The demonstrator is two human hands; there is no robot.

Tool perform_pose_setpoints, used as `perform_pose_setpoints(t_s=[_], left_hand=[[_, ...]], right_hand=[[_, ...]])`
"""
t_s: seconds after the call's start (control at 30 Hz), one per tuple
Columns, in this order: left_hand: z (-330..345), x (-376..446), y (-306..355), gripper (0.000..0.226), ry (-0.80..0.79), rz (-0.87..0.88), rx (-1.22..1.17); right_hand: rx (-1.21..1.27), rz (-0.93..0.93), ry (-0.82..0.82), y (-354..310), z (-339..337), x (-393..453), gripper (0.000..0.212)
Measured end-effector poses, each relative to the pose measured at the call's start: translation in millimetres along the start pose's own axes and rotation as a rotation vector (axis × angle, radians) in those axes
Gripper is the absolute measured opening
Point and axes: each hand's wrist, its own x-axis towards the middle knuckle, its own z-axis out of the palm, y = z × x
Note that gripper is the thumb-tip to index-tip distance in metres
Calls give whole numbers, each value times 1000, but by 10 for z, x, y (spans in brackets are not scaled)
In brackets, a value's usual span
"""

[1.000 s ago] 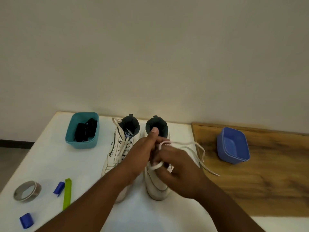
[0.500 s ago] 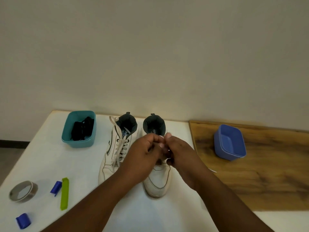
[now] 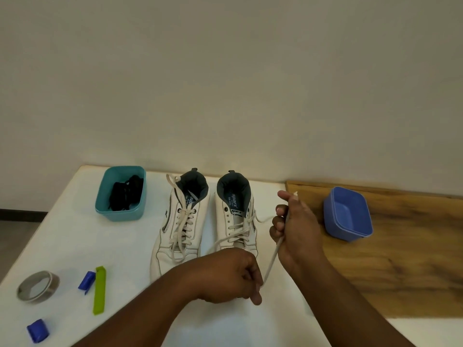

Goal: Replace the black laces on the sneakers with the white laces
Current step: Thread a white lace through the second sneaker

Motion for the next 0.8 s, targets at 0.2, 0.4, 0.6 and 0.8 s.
perform_pose_setpoints(t_s=[0.2,0.4,0.6,0.8], left_hand=[[-151,-112,-38,11,52,21,50],[-67,-99,-58,18,-165,-42,280],[-243,-29,-196,5,631,-25,7],[-277,54,-158,32,832,-93,-624]], right_hand=[[-348,-245,-144,100,48,-102,26],[-111,-161,-74,31,26,-15,24],[-689,-516,-164,219,2,-47,25],[-979,-594,-404,363,81,-127,18]])
